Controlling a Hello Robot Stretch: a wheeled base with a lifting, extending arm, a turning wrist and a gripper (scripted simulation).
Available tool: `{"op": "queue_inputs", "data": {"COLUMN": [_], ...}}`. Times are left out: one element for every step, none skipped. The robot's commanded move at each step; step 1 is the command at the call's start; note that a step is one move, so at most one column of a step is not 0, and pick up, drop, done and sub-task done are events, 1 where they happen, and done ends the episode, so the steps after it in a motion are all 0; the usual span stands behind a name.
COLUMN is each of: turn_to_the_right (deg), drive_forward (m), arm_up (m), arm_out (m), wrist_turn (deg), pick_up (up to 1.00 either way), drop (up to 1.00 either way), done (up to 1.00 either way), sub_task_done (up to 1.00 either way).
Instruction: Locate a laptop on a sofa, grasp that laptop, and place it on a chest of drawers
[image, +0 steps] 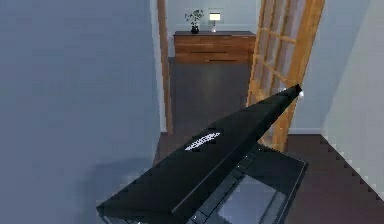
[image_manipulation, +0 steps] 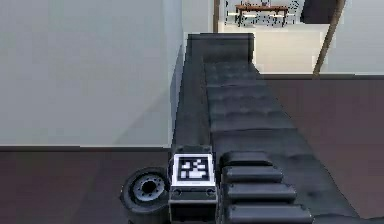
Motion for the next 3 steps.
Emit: {"op": "queue_inputs", "data": {"turn_to_the_right": [6.0, 0.0, 0.0], "drive_forward": [0.00, 0.15, 1.00], "arm_up": [0.00, 0.00, 0.00], "arm_out": [0.00, 0.00, 0.00], "wrist_turn": [0.0, 0.0, 0.0], "pick_up": [0.00, 0.00, 0.00], "drop": [0.00, 0.00, 0.00], "done": [0.00, 0.00, 0.00], "sub_task_done": [0.00, 0.00, 0.00]}}
